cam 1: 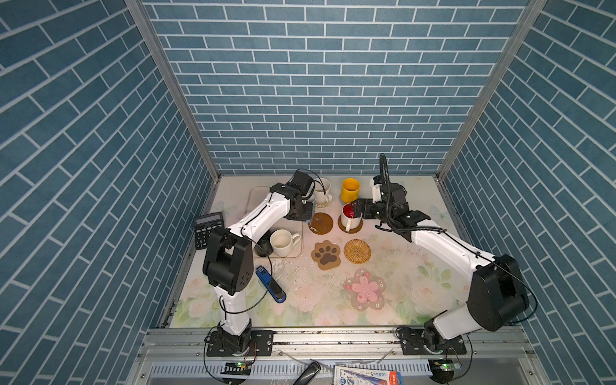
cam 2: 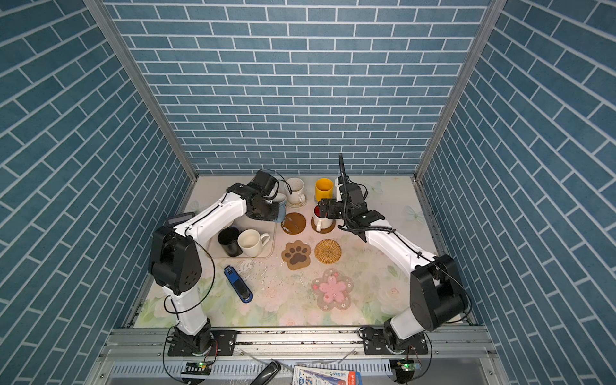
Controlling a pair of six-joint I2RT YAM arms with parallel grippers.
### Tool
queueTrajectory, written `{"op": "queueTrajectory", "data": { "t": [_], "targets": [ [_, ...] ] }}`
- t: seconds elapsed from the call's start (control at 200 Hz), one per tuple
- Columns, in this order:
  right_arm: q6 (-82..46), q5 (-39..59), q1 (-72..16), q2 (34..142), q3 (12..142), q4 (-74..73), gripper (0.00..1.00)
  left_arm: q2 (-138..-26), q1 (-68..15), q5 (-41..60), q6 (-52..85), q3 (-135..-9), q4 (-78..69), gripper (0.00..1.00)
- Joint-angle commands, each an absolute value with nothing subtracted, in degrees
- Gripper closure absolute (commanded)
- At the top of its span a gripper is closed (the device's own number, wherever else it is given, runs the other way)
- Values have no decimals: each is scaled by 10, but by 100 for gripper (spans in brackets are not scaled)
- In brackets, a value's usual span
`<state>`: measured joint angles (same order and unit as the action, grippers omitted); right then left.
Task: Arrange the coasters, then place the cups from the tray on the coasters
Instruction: 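Carry the light-blue mug with the left gripper over the scratched wooden coaster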
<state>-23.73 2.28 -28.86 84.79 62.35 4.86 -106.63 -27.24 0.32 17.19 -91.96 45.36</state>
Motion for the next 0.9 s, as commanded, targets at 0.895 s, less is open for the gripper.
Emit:
{"op": "queueTrajectory", "data": {
  "t": [0.895],
  "targets": [
    [-239, 30, -266, 797, 531, 41, 7, -1067, -331, 14, 182, -825, 280, 100]
  ]
}}
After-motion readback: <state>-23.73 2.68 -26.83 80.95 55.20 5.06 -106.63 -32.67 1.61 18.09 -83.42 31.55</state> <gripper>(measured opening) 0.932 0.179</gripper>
